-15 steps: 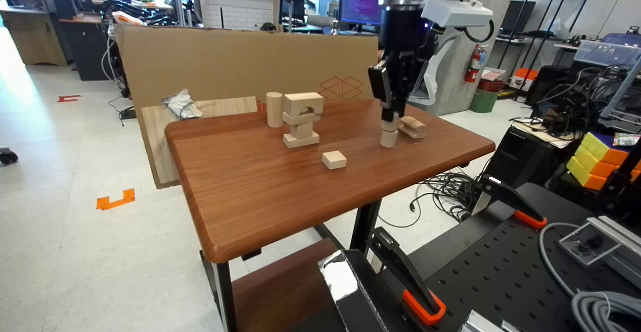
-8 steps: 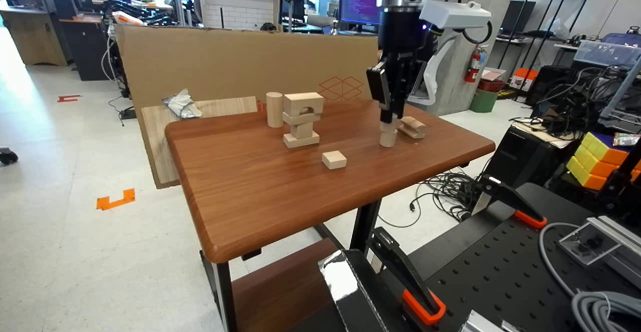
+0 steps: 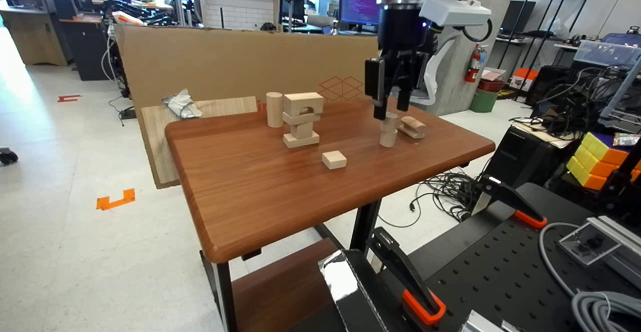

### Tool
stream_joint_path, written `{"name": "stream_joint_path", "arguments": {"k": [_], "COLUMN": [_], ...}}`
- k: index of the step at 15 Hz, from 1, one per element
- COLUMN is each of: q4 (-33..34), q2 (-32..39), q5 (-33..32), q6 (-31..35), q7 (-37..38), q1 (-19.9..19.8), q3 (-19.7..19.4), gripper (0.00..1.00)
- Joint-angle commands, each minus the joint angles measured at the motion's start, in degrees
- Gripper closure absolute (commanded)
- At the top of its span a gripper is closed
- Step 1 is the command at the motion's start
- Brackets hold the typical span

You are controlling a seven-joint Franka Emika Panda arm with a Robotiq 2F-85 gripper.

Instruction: Put the circular block on top of the other circular block

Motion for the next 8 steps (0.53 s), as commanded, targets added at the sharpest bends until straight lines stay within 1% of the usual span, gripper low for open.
{"name": "stream_joint_path", "arguments": {"k": [1,3,4,5,6,7,8], "q4": [-1.08,-0.28,0.51,1.78,0.76,1.23,1.45], "q2": [-6.08,-8.48,-9.38,-9.77,-7.67,-8.69,-9.38], "q5": [1.68,2.05,2.99,4.49,1.97,2.83,3.23], "q6": [-1.54,-3.62,-6.41,-10.99,-5.53,-8.16,-9.32], "q7": [0.68,1.54,0.71,-0.65,0.95,0.69,0.55], "q1": [0.11,0.04,-0.3,-0.75,-0.01,-0.13,-0.23], "q3": [0.43,0.14,0.26,0.32,-0.02,-0.02,-0.03], "gripper": [0.0,0.0,0.0,0.0,0.0,0.0,0.0]}}
